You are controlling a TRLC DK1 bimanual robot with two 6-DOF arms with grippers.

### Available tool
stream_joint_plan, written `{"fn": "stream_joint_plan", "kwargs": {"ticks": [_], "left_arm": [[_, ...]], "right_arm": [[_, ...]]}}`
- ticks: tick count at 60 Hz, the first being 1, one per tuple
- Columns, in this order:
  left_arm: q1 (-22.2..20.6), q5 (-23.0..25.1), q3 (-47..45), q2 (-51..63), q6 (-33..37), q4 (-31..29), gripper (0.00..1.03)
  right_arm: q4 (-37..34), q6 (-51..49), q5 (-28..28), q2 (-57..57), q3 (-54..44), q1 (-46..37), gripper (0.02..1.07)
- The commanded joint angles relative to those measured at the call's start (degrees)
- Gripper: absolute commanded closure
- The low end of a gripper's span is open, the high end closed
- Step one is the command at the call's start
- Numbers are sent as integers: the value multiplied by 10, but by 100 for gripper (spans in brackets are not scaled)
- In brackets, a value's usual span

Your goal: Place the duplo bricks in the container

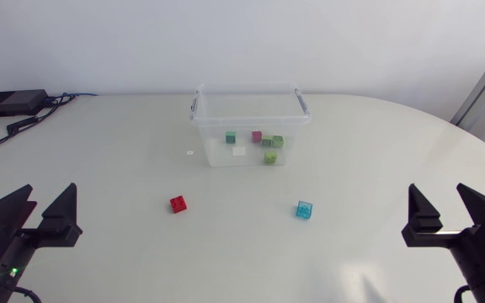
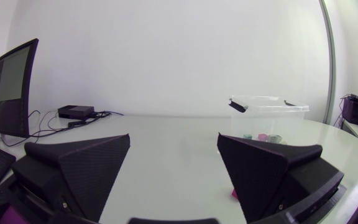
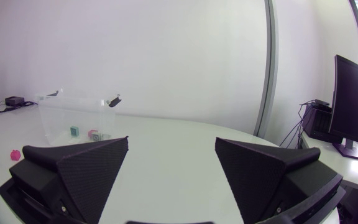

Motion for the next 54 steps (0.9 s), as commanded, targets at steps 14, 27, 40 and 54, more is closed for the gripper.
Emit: {"fn": "stream_joint_plan", "kwargs": {"ticks": [14,27,40,54], "left_arm": [[-7,-1,-11,-6,-10,6,5],[-15,-1,-10,-7,14,4,6],[-13,-2,40,6,-1,-9,9],[-31,-1,187,197,-26,-42,12]], "right_arm": [[-3,9,-2,-3,-10,7,6],[-3,8,-2,-4,-10,14,6],[-11,7,-1,-3,13,13,6],[-10,2,-5,126,100,24,6]]}}
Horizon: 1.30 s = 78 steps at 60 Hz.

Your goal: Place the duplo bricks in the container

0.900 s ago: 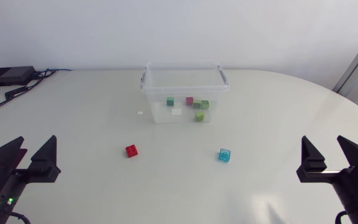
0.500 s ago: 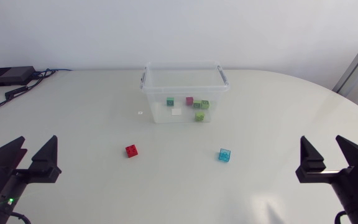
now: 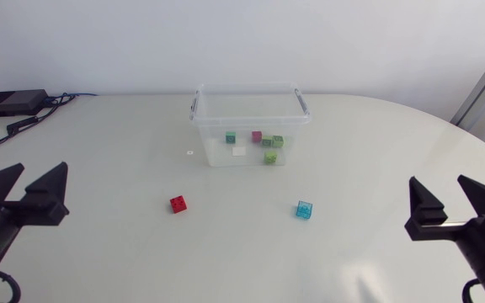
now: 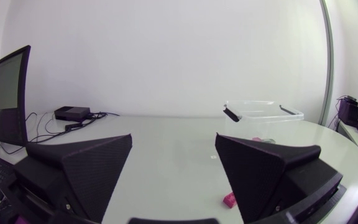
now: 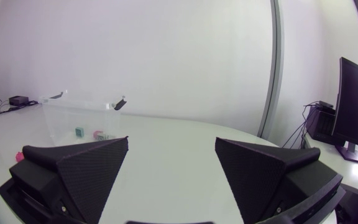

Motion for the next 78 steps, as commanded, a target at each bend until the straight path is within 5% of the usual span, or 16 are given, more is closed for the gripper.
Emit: {"fn": "stream_joint_plan", "kwargs": {"ticks": [1,19,36,43,54,67,78], "left_arm": [[-17,-1,71,81,-25,-16,12],[-63,-2,278,400,-22,-143,12],[-128,-5,437,710,184,-262,8],[-152,-4,450,787,260,-254,8],[-156,57,459,862,351,-243,9],[-152,122,455,895,440,-241,12],[-146,147,459,925,489,-246,25]], "right_arm": [[2,3,-4,80,51,6,6],[-54,3,-43,309,185,7,6],[-142,5,-145,477,278,-13,6],[-181,-18,-158,573,327,-29,6],[-357,-211,-143,705,426,-13,6],[-317,-326,-249,692,370,-7,7],[-304,-375,-230,703,347,66,7]]}}
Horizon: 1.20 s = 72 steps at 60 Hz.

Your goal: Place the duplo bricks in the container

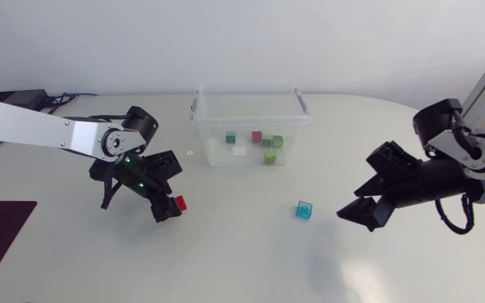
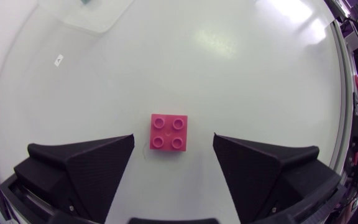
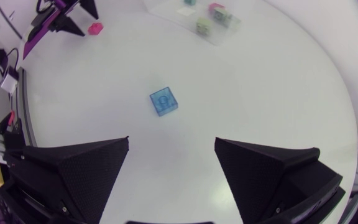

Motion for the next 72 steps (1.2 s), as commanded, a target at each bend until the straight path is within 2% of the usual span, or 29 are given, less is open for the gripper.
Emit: {"fn": "stream_joint_plan", "kwargs": {"ticks": [1,4,7,8,14,16,21,24,28,44,50,57,64,67,69,72], "left_arm": [[4,9,15,35,44,-2,27],[5,12,19,44,60,-2,40],[6,21,20,48,73,-2,59],[6,25,21,49,74,-2,62],[7,32,22,53,98,-1,66],[8,42,23,53,103,-1,72],[11,58,23,56,119,-2,73],[11,67,23,53,126,-3,79],[11,86,24,42,125,-5,79],[-6,102,28,-25,111,-21,79],[-16,106,37,-52,103,-37,79],[-22,120,54,-81,84,-44,79],[-25,140,95,-93,55,-54,79],[-24,149,116,-92,43,-54,79],[-21,151,131,-89,35,-53,79],[-20,154,156,-78,22,-52,79]], "right_arm": [[17,-43,14,10,-25,37,7],[41,-48,37,23,-32,66,7],[54,-52,38,33,-33,76,7],[57,-55,38,37,-33,77,7],[81,-78,38,55,-33,85,7],[88,-82,38,62,-29,85,7],[90,-96,29,85,-13,82,7],[91,-107,27,100,-8,80,7],[91,-120,26,118,-2,80,7],[124,-121,26,181,26,79,8],[146,-114,28,206,36,83,13],[161,-105,31,232,46,92,14],[173,-100,36,253,54,105,24],[174,-98,38,258,58,109,31],[175,-98,41,261,58,112,39],[184,-93,43,262,57,115,59]]}}
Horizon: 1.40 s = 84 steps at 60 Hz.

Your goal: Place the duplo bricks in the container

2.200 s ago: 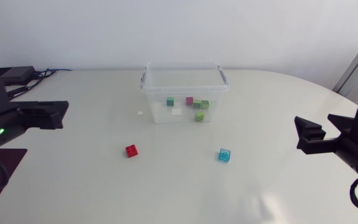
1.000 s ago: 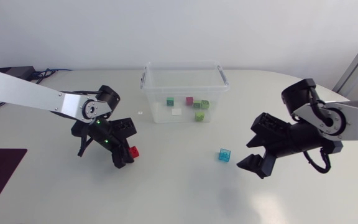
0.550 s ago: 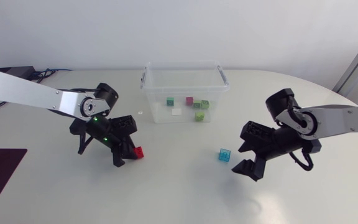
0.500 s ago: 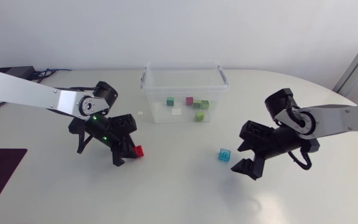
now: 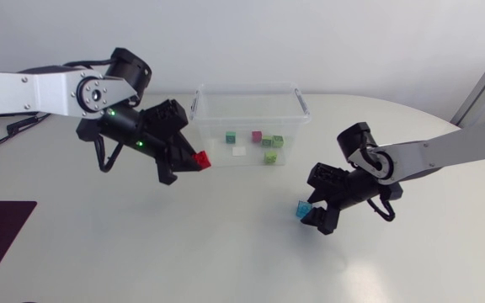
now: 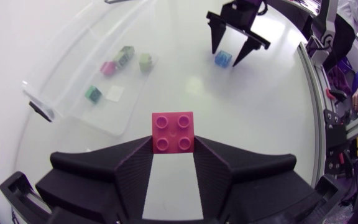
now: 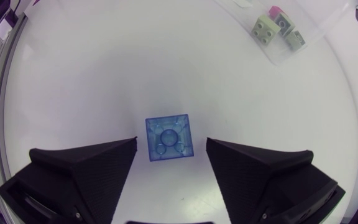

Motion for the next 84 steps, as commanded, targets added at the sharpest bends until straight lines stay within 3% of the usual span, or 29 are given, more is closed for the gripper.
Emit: {"fn": "stream_joint_plan", "kwargs": {"ticks": [1,3,8,23,31,34,37,39,41,51,65,84], "left_arm": [[2,11,49,6,-29,-5,79],[4,12,70,17,-43,2,79],[10,18,110,45,-75,22,79],[19,18,238,140,-188,103,78],[19,0,307,194,-223,114,74],[17,-23,330,214,-243,121,64],[16,-48,355,235,-258,121,38],[16,-63,368,245,-266,121,15],[15,-71,375,249,-271,121,2],[10,-125,380,251,-277,106,3],[26,-154,392,192,-275,-25,3],[41,-154,214,-34,-274,-66,3]], "right_arm": [[13,8,5,13,10,8,67],[15,10,5,15,11,9,80],[7,17,2,20,16,7,87],[-44,23,1,-62,4,-1,89],[-100,39,1,-134,30,8,89],[-123,46,1,-153,47,11,89],[-140,57,0,-171,67,19,89],[-149,66,0,-180,82,23,89],[-155,77,0,-190,97,27,89],[-159,127,0,-198,180,44,88],[-119,178,-1,-131,304,41,88],[-37,223,16,15,435,54,87]]}}
